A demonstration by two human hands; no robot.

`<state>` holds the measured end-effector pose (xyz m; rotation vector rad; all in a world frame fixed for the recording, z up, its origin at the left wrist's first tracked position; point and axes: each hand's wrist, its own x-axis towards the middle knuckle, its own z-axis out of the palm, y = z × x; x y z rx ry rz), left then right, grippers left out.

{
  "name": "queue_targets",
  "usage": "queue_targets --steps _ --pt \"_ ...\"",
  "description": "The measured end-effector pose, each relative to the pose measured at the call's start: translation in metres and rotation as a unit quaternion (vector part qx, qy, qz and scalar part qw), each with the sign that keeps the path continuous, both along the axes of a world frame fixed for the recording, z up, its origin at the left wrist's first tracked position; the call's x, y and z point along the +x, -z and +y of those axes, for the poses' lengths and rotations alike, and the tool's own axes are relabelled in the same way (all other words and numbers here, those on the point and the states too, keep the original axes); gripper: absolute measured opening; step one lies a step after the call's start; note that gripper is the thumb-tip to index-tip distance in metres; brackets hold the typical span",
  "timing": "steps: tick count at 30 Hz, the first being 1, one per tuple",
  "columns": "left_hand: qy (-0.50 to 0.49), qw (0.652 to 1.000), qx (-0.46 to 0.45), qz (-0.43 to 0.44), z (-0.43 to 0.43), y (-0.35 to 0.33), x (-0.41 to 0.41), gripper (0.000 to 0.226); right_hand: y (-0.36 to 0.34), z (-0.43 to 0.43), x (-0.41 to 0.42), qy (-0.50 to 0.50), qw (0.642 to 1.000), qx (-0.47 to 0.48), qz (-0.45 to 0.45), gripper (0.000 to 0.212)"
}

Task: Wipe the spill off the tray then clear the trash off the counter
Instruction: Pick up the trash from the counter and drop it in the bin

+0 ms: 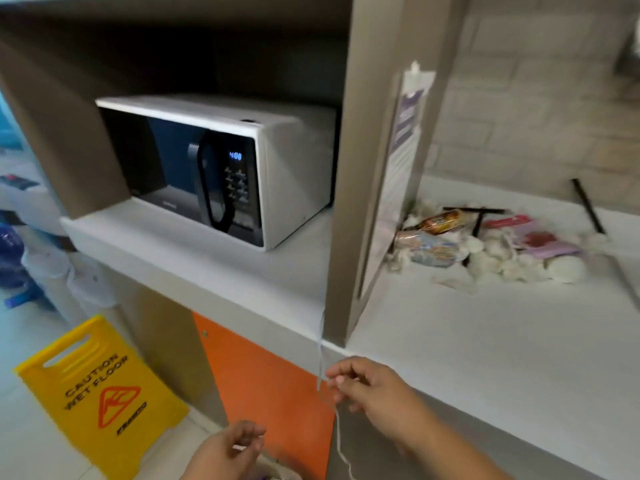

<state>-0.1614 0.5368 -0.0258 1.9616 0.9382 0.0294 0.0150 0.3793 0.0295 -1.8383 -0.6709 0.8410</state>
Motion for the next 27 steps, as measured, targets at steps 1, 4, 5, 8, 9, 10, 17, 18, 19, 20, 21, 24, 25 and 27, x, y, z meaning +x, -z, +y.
queue_targets --steps 1,4,5,8,9,10,17,18,19,20,21,24,25,27 --pt "0.028 1.0 0.001 -0.004 -0.005 -0.011 0.008 0.02 -0.008 -0.008 0.005 0.017 1.0 0.003 -0.004 0.016" --pt "0.082 0.996 0.015 -0.02 -0.012 -0.034 0.032 0.031 -0.026 -0.031 0.024 0.062 0.998 0.015 -0.008 0.018" --pt "0.104 0.994 0.022 -0.025 -0.014 -0.041 0.04 0.028 -0.03 -0.037 0.031 0.076 0.997 0.02 -0.009 0.018" --pt "0.155 0.985 0.046 -0.053 -0.022 -0.065 0.069 0.021 -0.041 -0.055 0.053 0.101 0.994 0.039 -0.009 0.019" --pt "0.162 0.983 0.045 -0.067 -0.026 -0.073 0.079 0.022 -0.043 -0.062 0.062 0.103 0.994 0.043 -0.007 0.019" --pt "0.162 0.983 0.04 -0.078 -0.031 -0.079 0.088 0.022 -0.045 -0.068 0.072 0.103 0.994 0.045 -0.004 0.018" --pt "0.162 0.978 0.005 -0.132 -0.087 -0.102 0.165 0.024 -0.056 -0.115 0.15 0.07 0.997 0.013 -0.016 0.015" --pt "0.162 0.978 0.005 -0.134 -0.094 -0.102 0.177 0.026 -0.056 -0.122 0.162 0.067 0.997 0.012 -0.018 0.014" --pt "0.166 0.977 0.007 -0.134 -0.1 -0.102 0.187 0.027 -0.056 -0.129 0.174 0.066 0.998 0.01 -0.021 0.014" --pt "0.169 0.977 0.012 -0.132 -0.106 -0.101 0.198 0.027 -0.056 -0.135 0.186 0.065 0.998 0.007 -0.024 0.014" --pt "0.169 0.977 0.017 -0.13 -0.11 -0.1 0.207 0.027 -0.054 -0.141 0.197 0.062 0.998 0.001 -0.032 0.014" --pt "0.149 0.98 0.03 -0.131 -0.12 -0.094 0.233 0.024 -0.048 -0.151 0.231 0.047 0.995 -0.036 -0.076 0.014" --pt "0.14 0.981 0.038 -0.131 -0.123 -0.091 0.241 0.022 -0.046 -0.153 0.241 0.034 0.993 -0.053 -0.098 0.014" --pt "0.122 0.983 0.056 -0.129 -0.125 -0.086 0.253 0.019 -0.043 -0.151 0.261 -0.01 0.978 -0.099 -0.182 0.013"
